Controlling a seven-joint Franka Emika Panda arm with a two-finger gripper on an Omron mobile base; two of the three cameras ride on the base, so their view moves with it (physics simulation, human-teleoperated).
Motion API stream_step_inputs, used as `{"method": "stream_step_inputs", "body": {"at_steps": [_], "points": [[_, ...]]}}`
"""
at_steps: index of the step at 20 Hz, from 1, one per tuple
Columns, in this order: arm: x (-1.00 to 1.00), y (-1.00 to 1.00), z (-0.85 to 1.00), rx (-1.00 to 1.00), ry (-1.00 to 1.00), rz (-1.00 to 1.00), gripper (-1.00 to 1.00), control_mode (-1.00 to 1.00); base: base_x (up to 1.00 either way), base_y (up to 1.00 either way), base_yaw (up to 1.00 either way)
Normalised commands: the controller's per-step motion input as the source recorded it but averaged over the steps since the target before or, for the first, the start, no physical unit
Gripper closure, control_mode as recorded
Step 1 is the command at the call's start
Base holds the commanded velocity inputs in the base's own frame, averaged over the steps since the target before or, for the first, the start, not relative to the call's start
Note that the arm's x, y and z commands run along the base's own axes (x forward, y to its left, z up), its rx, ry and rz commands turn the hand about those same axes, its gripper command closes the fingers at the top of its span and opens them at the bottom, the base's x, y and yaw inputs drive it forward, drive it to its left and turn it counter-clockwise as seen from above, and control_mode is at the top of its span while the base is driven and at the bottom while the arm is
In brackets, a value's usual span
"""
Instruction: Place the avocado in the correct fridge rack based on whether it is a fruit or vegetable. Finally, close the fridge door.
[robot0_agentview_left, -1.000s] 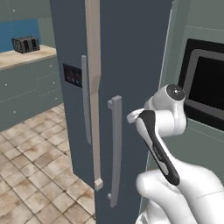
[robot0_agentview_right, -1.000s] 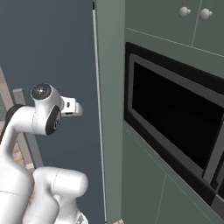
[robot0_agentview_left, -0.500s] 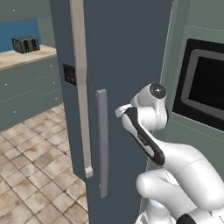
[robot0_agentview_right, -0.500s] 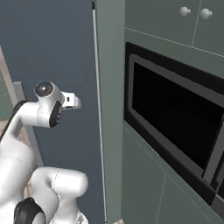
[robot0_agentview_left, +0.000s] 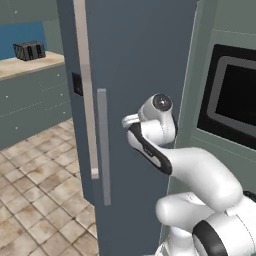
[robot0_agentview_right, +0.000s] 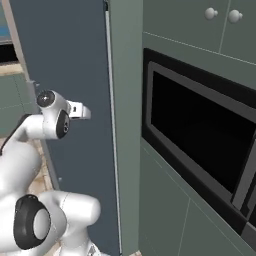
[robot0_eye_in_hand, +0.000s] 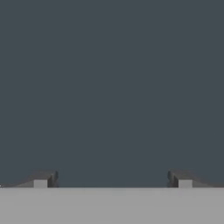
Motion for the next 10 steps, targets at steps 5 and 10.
{"method": "stream_step_inputs", "body": {"at_steps": [5, 10], "points": [[0.56, 0.13, -0.10, -0.01, 0.00, -0.16, -1.00, -1.00, 0.00, 0.00, 0.00], [0.38, 0.00, -0.16, -0.02, 0.00, -0.16, -1.00, -1.00, 0.00, 0.00, 0.00]]}}
